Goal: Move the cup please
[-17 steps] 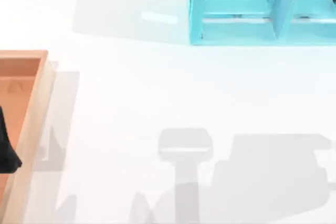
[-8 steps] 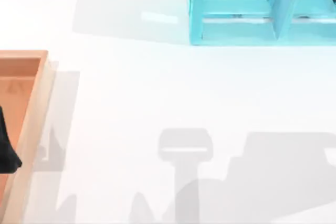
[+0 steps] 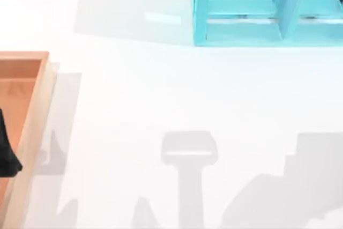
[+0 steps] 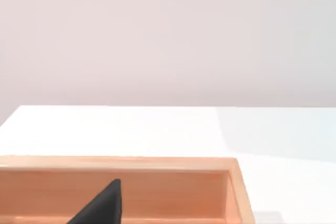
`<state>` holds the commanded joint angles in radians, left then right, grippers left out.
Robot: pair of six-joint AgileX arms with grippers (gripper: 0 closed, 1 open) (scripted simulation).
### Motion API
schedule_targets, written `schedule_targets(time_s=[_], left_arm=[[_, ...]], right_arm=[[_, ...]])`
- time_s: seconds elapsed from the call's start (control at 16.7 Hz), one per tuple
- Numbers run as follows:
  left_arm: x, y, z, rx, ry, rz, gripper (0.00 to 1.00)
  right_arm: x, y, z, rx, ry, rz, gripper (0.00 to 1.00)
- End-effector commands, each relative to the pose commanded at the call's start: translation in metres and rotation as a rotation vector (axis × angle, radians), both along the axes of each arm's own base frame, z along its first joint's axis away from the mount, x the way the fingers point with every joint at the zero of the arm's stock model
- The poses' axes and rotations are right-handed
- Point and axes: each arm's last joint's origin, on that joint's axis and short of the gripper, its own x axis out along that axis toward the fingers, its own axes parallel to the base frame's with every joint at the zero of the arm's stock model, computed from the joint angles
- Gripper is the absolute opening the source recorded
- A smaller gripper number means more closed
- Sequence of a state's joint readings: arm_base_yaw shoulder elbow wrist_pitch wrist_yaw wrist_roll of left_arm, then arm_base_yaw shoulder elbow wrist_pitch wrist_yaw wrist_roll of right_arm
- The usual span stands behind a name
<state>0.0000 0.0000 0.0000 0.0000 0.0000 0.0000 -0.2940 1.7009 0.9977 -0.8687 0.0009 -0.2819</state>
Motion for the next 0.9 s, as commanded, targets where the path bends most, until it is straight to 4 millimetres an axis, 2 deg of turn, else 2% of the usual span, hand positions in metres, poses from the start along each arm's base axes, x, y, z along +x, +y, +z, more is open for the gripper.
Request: schedule_targets(time_s=[0.24, 0.9], left_arm=[[0.0, 0.0, 0.0, 0.0, 0.0, 0.0, 1.0], [0.0, 0.0, 0.0, 0.0, 0.0, 0.0, 1.0]], right_arm=[[-0.0002, 0.0001, -0.0007, 0.0, 0.0, 0.0, 1.0], [-0.0002, 0.0001, -0.0007, 0.0, 0.0, 0.0, 0.17]])
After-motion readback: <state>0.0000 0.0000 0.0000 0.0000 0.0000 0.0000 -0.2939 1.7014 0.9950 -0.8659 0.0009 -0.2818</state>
